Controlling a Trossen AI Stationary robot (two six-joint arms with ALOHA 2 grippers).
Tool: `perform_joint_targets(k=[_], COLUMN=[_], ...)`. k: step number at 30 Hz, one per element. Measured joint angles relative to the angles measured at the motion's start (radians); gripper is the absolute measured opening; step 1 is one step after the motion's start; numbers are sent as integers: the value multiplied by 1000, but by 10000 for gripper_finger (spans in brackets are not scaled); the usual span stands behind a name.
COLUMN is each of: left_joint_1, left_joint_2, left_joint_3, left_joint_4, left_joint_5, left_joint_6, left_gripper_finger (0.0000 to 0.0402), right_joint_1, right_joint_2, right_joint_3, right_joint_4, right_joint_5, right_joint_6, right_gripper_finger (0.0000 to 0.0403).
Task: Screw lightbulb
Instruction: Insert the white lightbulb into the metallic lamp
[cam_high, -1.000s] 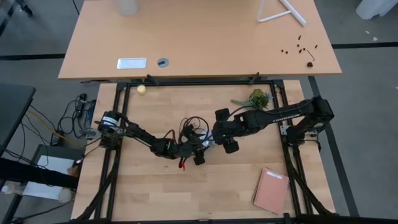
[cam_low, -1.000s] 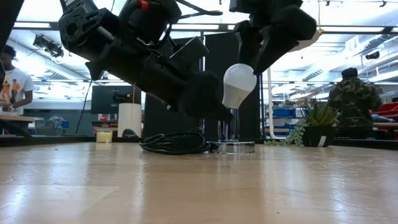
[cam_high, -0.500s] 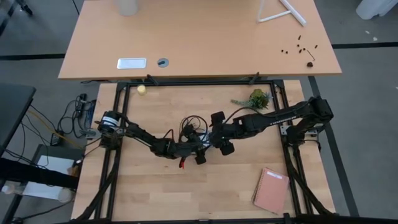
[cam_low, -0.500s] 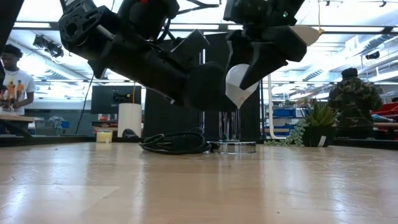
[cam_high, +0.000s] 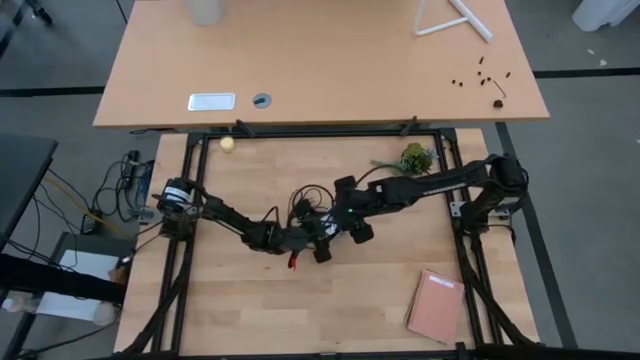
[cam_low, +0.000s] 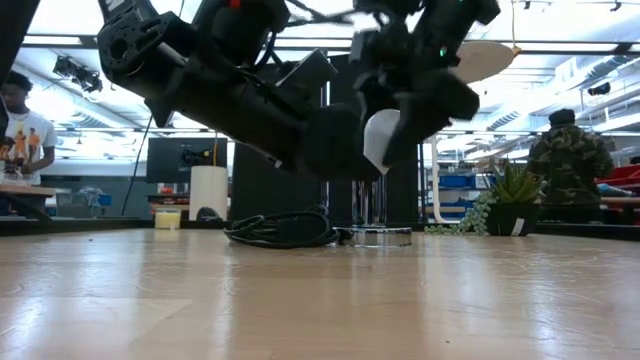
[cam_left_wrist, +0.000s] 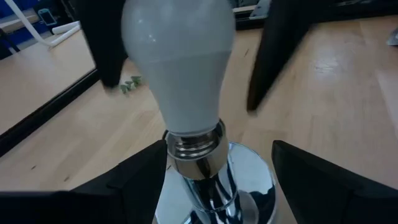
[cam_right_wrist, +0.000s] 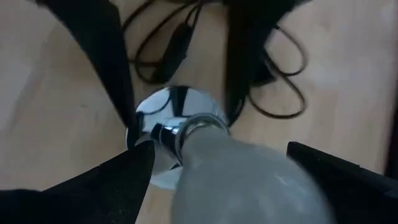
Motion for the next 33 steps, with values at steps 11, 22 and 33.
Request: perform_joint_targets(k=[11, 22, 33], left_joint_1=[0, 0, -2], left_joint_2=[0, -1, -1], left_joint_3=[0, 1, 1], left_joint_4=[-14, -29, -39], left_joint_5=[-5, -6, -35], left_joint_6=[0, -5, -4], left_gripper_finger=[294, 294, 294], right_joint_1=[-15, -14, -22], right_joint_2=[39, 31, 31], right_joint_3=[0, 3, 72], right_joint_4=[26, 13, -44], right_joint_5=[-45, -55, -59], right_joint_6=[-8, -5, -5], right_gripper_finger=[368, 278, 268])
